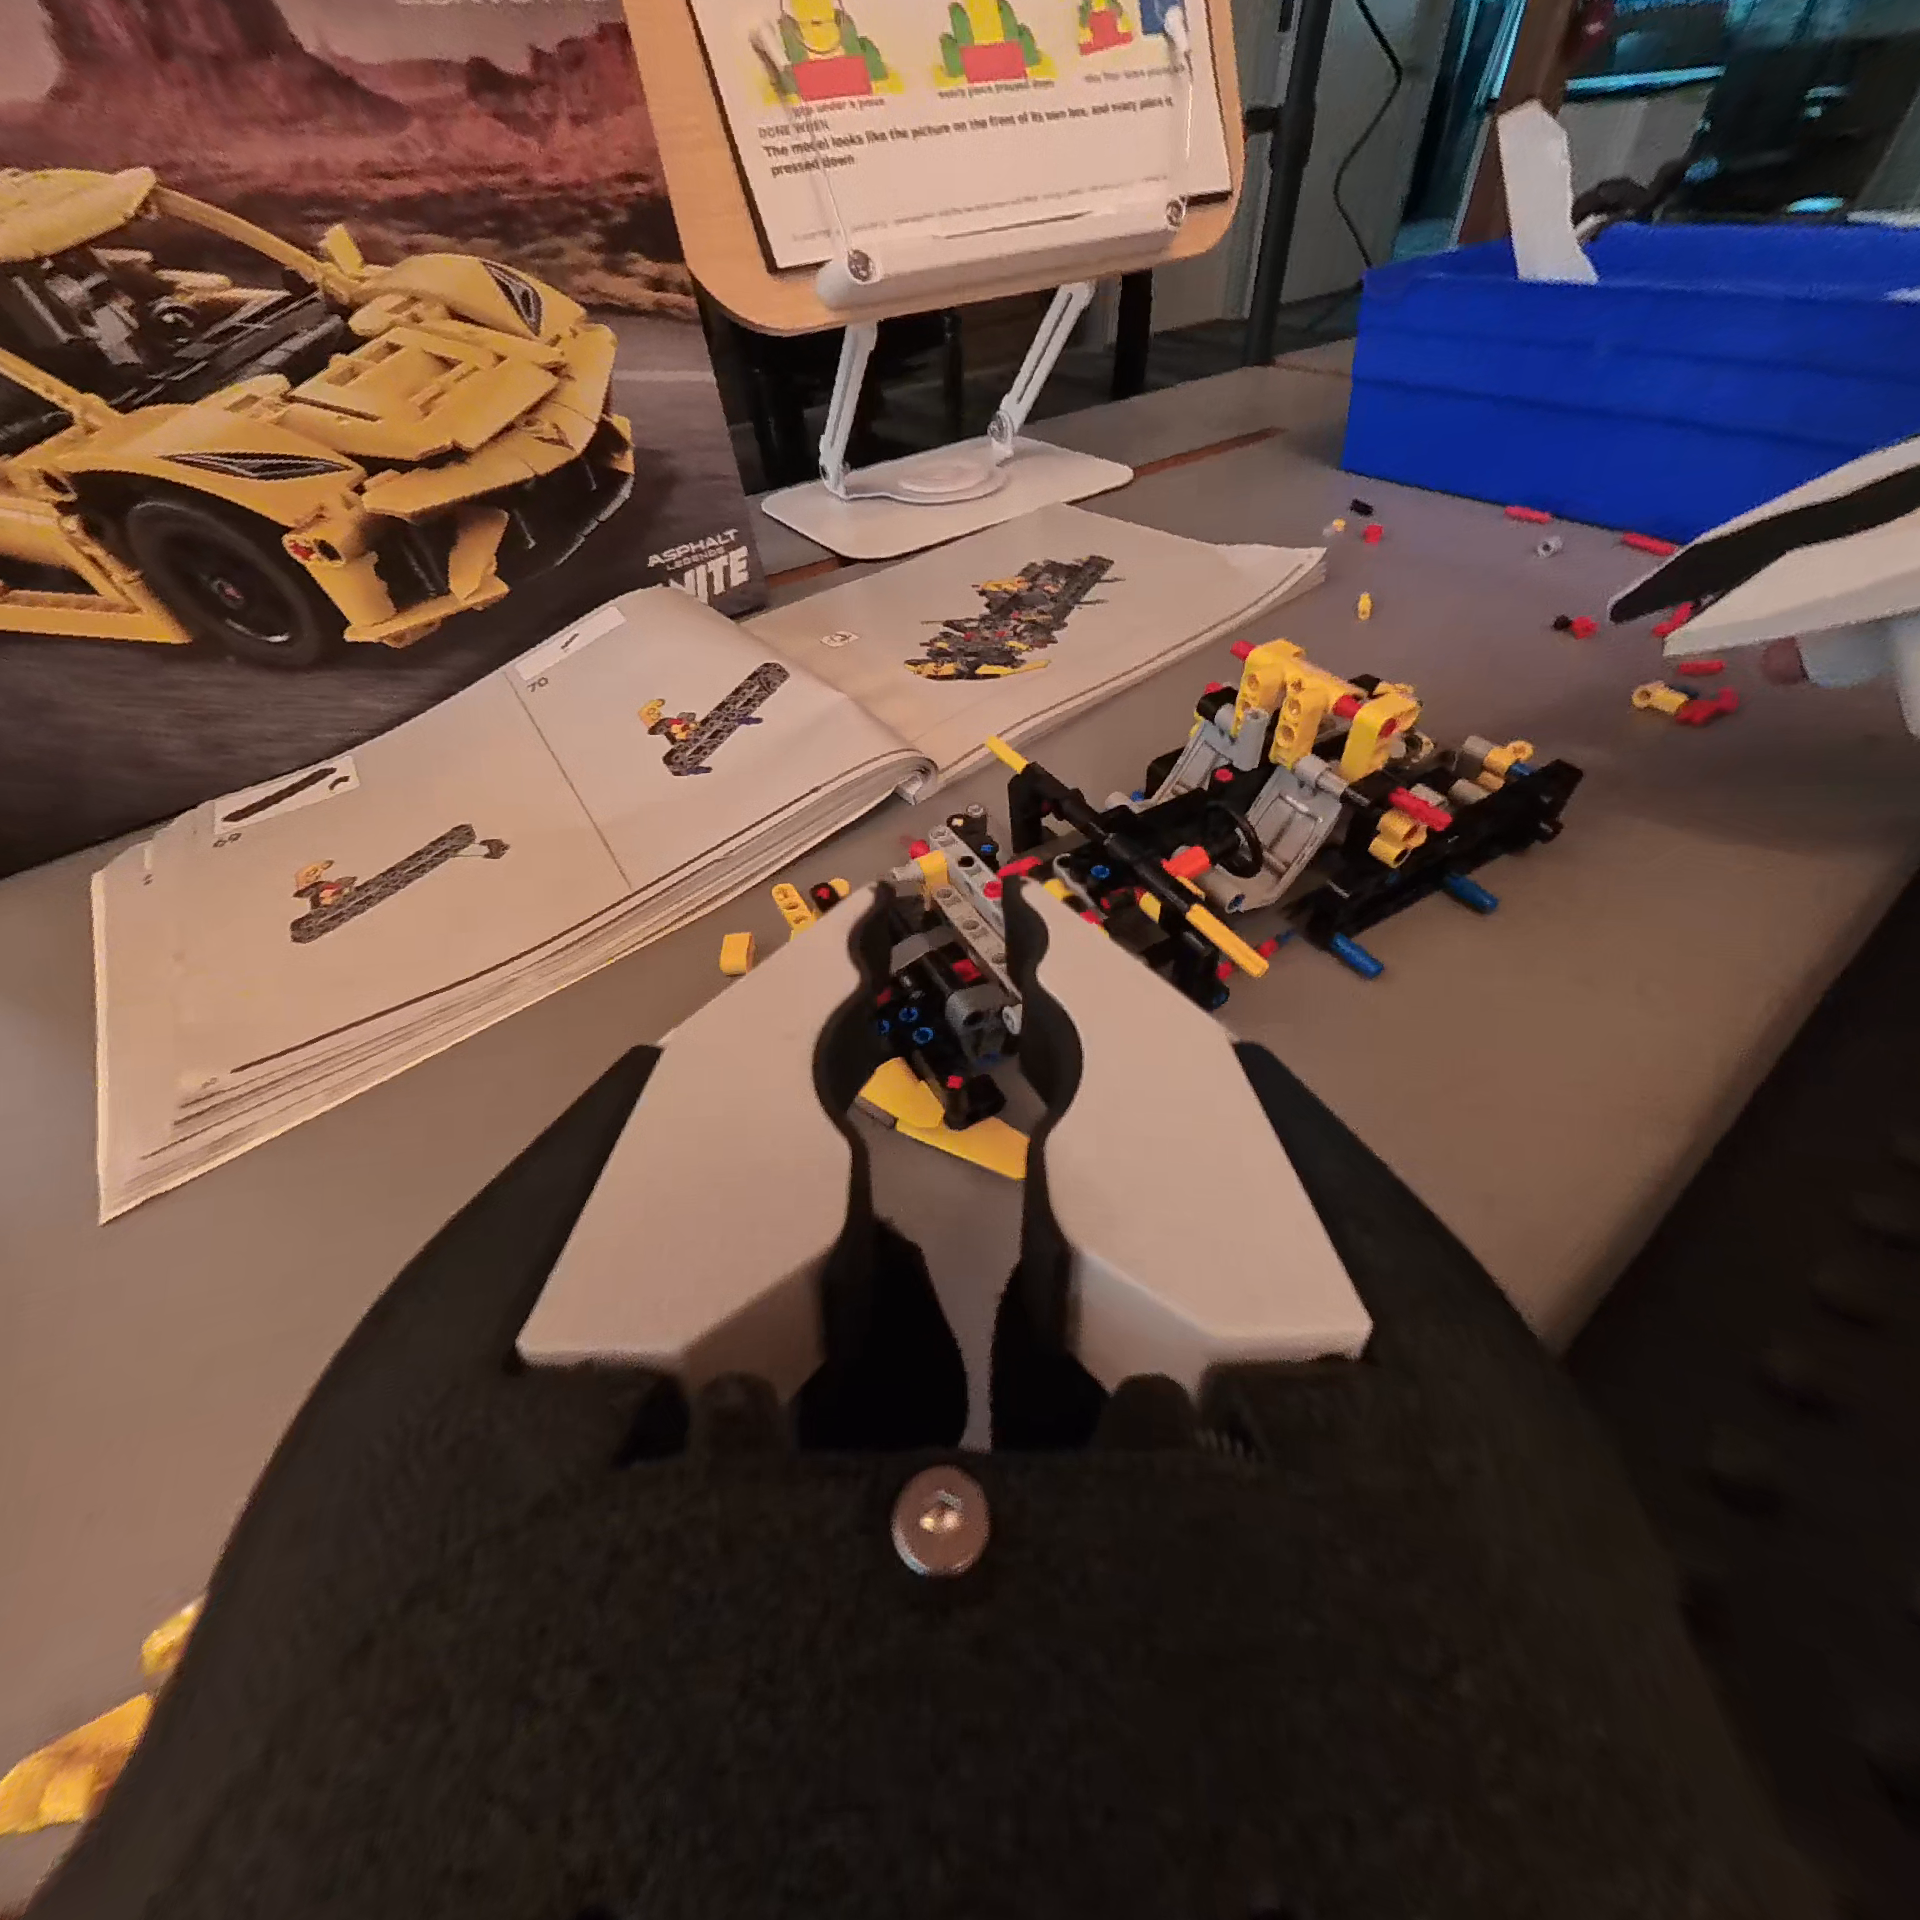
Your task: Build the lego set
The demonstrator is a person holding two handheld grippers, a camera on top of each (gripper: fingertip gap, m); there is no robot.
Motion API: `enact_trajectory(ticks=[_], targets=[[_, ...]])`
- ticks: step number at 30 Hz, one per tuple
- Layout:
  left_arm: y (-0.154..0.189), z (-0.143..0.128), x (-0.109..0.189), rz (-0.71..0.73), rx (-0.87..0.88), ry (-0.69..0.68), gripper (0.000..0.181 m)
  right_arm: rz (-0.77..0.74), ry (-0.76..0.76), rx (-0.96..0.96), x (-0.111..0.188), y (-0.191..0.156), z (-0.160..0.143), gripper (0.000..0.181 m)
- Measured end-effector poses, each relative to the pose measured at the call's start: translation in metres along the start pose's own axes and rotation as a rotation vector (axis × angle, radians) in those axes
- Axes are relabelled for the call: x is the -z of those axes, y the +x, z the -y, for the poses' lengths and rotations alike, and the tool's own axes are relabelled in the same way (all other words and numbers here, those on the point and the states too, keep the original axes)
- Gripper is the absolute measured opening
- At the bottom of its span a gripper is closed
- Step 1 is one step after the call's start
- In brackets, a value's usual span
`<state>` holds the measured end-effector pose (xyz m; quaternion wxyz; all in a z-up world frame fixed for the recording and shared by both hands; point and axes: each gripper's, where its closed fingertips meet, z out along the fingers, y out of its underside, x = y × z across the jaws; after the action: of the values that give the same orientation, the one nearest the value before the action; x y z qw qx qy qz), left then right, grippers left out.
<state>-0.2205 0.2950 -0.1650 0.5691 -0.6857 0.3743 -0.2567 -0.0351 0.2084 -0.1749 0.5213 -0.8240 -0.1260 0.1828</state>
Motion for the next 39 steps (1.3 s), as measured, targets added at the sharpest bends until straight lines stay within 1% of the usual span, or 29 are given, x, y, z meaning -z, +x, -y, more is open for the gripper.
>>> enact_trajectory(ticks=[3, 5, 8, 13, 16, 22, 25, 31, 34, 39], targets=[[-0.001, -0.005, -0.004, -0.004, 0.002, -0.04, 0.02, 0.004, 0.01, -0.002, -0.001, 0.001, 0.002, 0.026], [-0.005, -0.008, -0.006, -0.01, 0.039, -0.061, 0.021, 0.003, -0.006, -0.019, -0.003, 0.003, 0.0, 0.027], [-0.011, -0.006, -0.005, 0.003, 0.085, -0.042, 0.02, -0.001, -0.006, -0.014, -0.003, 0.003, 0.0, 0.027], [-0.019, -0.005, -0.003, 0.049, 0.102, -0.029, 0.021, -0.017, 0.043, -0.025, 0.003, 0.006, 0.007, 0.027], [-0.019, -0.007, -0.004, 0.06, 0.087, -0.047, 0.021, -0.028, 0.08, -0.028, 0.007, 0.008, 0.011, 0.027], [-0.006, -0.009, -0.006, 0.012, 0.027, -0.068, 0.021, -0.043, 0.178, -0.123, 0.019, 0.02, 0.021, 0.026], [-0.002, -0.009, -0.007, -0.001, -0.003, -0.072, 0.021, -0.04, 0.15, -0.144, 0.016, 0.022, 0.018, 0.026], [-0.007, -0.009, -0.006, 0.021, 0.016, -0.07, 0.021, -0.042, 0.079, -0.065, 0.006, 0.015, 0.011, 0.024], [-0.01, -0.009, -0.006, 0.037, 0.032, -0.065, 0.021, -0.036, 0.079, -0.068, 0.006, 0.014, 0.011, 0.023], [-0.015, -0.009, -0.005, 0.06, 0.058, -0.063, 0.021, -0.016, 0.116, -0.125, 0.011, 0.018, 0.015, 0.023]])
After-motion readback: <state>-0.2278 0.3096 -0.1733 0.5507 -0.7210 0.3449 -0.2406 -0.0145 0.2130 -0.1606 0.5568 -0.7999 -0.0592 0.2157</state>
